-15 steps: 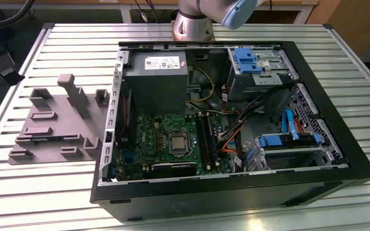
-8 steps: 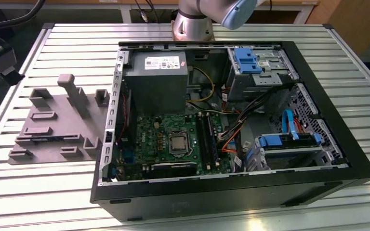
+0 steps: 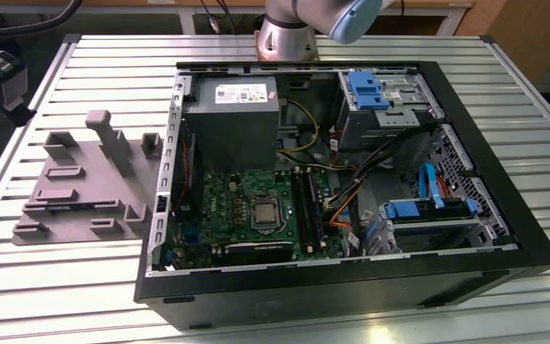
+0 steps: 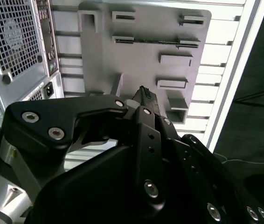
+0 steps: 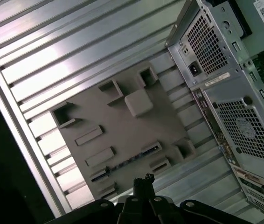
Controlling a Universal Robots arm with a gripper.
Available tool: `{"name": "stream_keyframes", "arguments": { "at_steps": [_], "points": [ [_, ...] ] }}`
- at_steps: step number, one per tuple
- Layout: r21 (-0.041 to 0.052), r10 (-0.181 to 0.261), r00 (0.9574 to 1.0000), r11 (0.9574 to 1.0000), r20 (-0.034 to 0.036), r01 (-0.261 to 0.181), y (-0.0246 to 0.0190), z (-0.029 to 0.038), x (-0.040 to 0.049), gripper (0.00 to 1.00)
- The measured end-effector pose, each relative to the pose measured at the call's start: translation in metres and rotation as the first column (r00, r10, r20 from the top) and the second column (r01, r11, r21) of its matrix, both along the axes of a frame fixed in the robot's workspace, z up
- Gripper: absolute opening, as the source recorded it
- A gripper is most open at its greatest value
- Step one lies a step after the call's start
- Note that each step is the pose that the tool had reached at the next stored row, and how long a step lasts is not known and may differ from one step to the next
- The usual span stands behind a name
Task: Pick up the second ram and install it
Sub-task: 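Pick up the second ram and move it above second insertion slot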
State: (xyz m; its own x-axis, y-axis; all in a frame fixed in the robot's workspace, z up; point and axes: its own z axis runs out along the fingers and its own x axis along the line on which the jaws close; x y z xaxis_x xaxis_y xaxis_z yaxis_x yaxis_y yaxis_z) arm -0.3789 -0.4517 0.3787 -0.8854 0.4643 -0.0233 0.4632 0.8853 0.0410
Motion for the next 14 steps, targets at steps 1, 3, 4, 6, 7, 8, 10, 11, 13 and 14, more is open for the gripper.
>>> {"name": "stream_keyframes", "arguments": {
  "at_steps": [1,3,4,6,7,8,10,11,13,14],
  "points": [
    [0.0000,0.018,0.9998,0.9998,0.0000,-0.018,0.0000,0.0000,0.0000,0.11],
    [0.0000,0.073,0.9973,0.9973,0.0000,-0.073,0.0000,-0.0001,0.0000,0.11],
    [0.0000,0.091,0.9959,0.9959,-0.0001,-0.091,0.0000,-0.0001,0.0000,0.11],
    [0.0000,0.127,0.9920,0.9920,0.0000,-0.127,0.0000,-0.0002,0.0000,0.11],
    [0.0000,0.144,0.9895,0.9895,-0.0001,-0.144,0.0000,-0.0002,0.0000,0.11],
    [-0.0001,0.164,0.9865,0.9865,-0.0001,-0.164,0.0000,-0.0002,0.0000,0.11],
    [0.0000,0.199,0.9800,0.9800,0.0000,-0.199,0.0000,-0.0004,0.0000,0.11],
    [-0.0001,0.217,0.9762,0.9762,-0.0001,-0.217,0.0000,-0.0004,0.0000,0.11],
    [0.0000,0.252,0.9678,0.9678,0.0000,-0.252,0.0000,-0.0005,0.0000,0.11],
    [0.0000,0.269,0.9631,0.9631,0.0000,-0.269,0.0000,-0.0005,0.0000,0.11]
  ]
}}
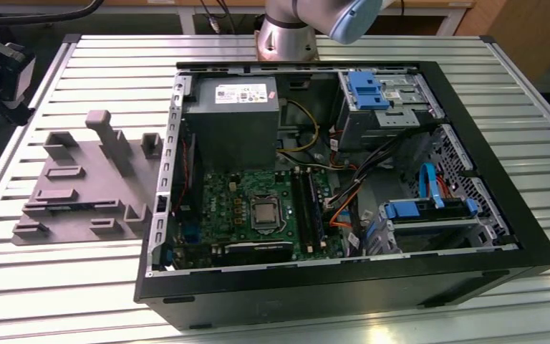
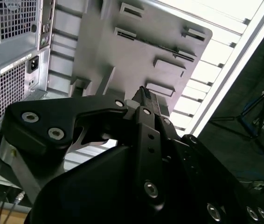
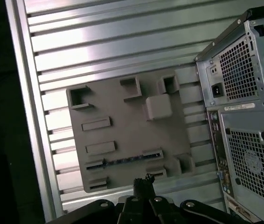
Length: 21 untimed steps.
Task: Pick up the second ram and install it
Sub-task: 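Pick up the second ram and move it above second insertion slot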
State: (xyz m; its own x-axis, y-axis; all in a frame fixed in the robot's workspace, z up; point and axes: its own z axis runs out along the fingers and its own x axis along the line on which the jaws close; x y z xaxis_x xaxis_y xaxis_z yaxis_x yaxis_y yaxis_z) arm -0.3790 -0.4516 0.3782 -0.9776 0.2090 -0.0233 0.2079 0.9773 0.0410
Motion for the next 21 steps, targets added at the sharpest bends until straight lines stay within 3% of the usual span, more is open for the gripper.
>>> {"name": "stream_keyframes", "arguments": {
  "at_steps": [5,21],
  "points": [
    [-0.0001,0.066,0.9978,0.9978,0.0000,-0.066,0.0000,-0.0001,0.0000,0.11],
    [0.0000,0.069,0.9976,0.9976,0.0000,-0.069,0.0000,-0.0001,0.0000,0.11]
  ]
}}
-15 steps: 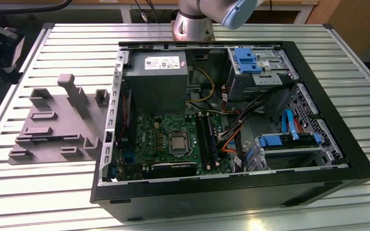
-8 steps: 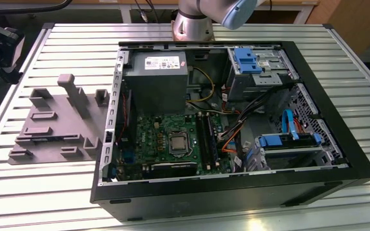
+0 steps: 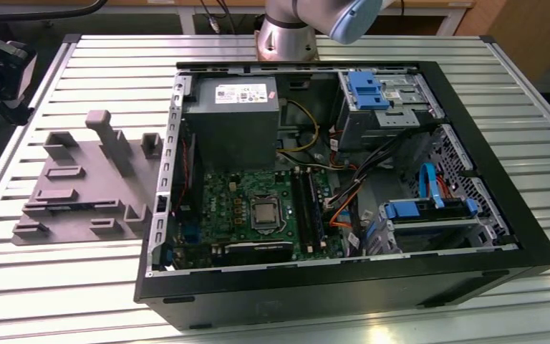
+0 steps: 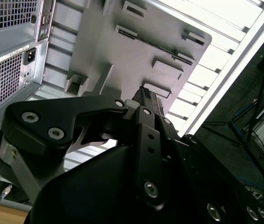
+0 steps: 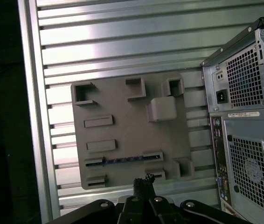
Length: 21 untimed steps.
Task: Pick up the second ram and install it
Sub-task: 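Pick up the second ram and move it above second insertion slot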
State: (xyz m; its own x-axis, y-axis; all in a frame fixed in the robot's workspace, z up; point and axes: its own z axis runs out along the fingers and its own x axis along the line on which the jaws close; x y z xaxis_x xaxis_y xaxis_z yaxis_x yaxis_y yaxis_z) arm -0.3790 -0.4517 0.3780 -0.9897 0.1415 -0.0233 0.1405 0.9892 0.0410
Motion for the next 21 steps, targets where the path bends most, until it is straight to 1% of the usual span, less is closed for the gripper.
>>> {"name": "stream_keyframes", "arguments": {
  "at_steps": [5,6,9,11,14,16,19,21],
  "points": [
    [0.0000,0.000,1.0000,1.0000,0.0000,0.000,0.0000,0.0000,0.0000,0.11],
    [0.0000,0.006,1.0000,1.0000,0.0000,-0.006,0.0000,0.0000,0.0000,0.11],
    [0.0000,0.059,0.9983,0.9983,0.0000,-0.059,-0.0001,-0.0003,0.0000,0.11],
    [0.0000,0.095,0.9955,0.9955,0.0000,-0.095,-0.0001,-0.0007,0.0000,0.11],
    [0.0000,0.148,0.9890,0.9890,0.0000,-0.148,-0.0001,-0.0012,0.0000,0.11],
    [0.0000,0.185,0.9827,0.9827,0.0000,-0.185,-0.0001,-0.0017,0.0000,0.11],
    [0.0000,0.238,0.9713,0.9713,0.0001,-0.238,-0.0001,-0.0025,0.0000,0.11],
    [0.0000,0.273,0.9621,0.9621,-0.0001,-0.273,-0.0001,-0.0030,0.0000,0.11]
  ]
}}
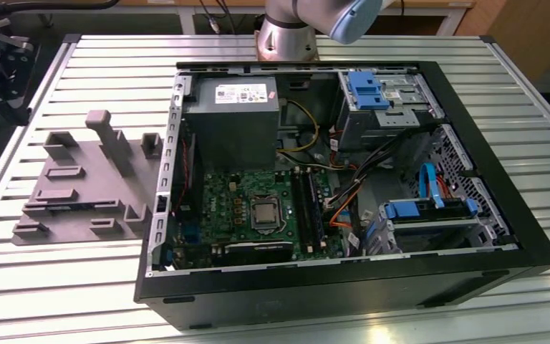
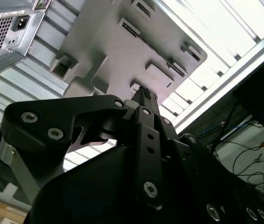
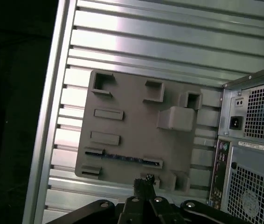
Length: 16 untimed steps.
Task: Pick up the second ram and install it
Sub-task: 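Pick up the second ram and move it above second insertion slot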
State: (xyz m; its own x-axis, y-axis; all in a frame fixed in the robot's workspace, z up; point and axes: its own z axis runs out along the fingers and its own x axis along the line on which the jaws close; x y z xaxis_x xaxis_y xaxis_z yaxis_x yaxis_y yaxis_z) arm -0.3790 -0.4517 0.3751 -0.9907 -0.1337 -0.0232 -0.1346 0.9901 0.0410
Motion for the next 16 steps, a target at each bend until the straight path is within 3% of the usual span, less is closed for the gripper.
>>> {"name": "stream_keyframes", "arguments": {
  "at_steps": [4,8,12,16],
  "points": [
    [0.0000,0.073,0.9973,0.9973,0.0000,-0.073,0.0000,-0.0011,0.0000,0.11],
    [0.0000,0.146,0.9893,0.9893,0.0000,-0.146,0.0000,-0.0023,0.0000,0.11],
    [0.0000,0.217,0.9762,0.9762,0.0000,-0.217,0.0000,-0.0034,0.0000,0.11],
    [0.0000,0.288,0.9578,0.9578,0.0000,-0.288,0.0000,-0.0046,0.0000,0.11]
  ]
}}
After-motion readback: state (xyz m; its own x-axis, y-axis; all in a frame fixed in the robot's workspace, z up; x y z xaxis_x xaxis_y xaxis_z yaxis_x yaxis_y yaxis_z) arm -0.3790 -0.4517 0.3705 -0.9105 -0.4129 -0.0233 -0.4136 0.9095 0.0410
